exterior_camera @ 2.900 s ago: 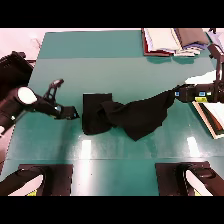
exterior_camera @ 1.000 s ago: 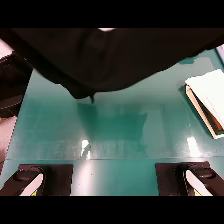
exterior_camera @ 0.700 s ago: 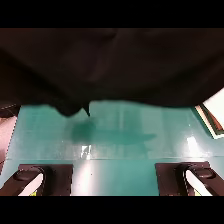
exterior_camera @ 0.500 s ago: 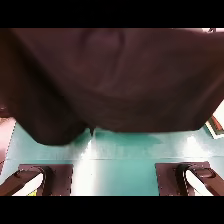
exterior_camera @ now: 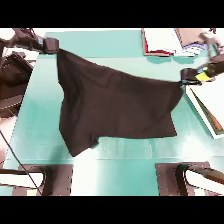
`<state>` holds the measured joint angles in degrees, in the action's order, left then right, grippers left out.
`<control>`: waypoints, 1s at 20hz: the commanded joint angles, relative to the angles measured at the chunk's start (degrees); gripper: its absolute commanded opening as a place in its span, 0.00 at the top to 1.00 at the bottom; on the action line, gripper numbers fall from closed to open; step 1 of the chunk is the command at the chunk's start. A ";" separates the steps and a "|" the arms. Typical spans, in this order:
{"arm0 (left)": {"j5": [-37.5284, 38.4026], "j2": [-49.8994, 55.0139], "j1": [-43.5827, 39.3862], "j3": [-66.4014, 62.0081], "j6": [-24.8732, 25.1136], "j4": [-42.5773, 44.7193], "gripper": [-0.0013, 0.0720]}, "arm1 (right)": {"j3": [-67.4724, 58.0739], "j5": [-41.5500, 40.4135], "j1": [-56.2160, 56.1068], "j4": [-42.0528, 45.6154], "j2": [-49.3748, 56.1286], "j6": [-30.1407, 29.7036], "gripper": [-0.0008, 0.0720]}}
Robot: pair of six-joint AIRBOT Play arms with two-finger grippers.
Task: Fold the shirts.
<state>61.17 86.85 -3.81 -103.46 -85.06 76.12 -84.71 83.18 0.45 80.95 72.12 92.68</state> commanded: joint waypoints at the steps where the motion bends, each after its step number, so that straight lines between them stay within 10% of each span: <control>1: 2.58 3.45 2.19 -0.55 -0.11 -0.17 0.16 | -4.98 -2.27 0.39 -0.46 9.90 -0.68 0.37; 6: 17.42 -1.57 11.08 3.61 0.02 -4.48 0.16 | -4.55 1.77 0.33 -6.23 8.61 -4.94 0.40; 14: 7.72 -25.70 12.68 57.18 1.51 -4.68 0.16 | 13.38 -3.52 0.35 -9.49 -6.71 -6.86 0.41; 20: 1.68 -28.63 12.68 69.75 1.46 -9.35 0.16 | 15.52 -4.13 0.33 -9.49 -11.30 -6.86 0.41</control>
<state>66.19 59.72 8.78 -39.51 -83.68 69.49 -70.32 79.66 0.80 71.70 62.92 85.93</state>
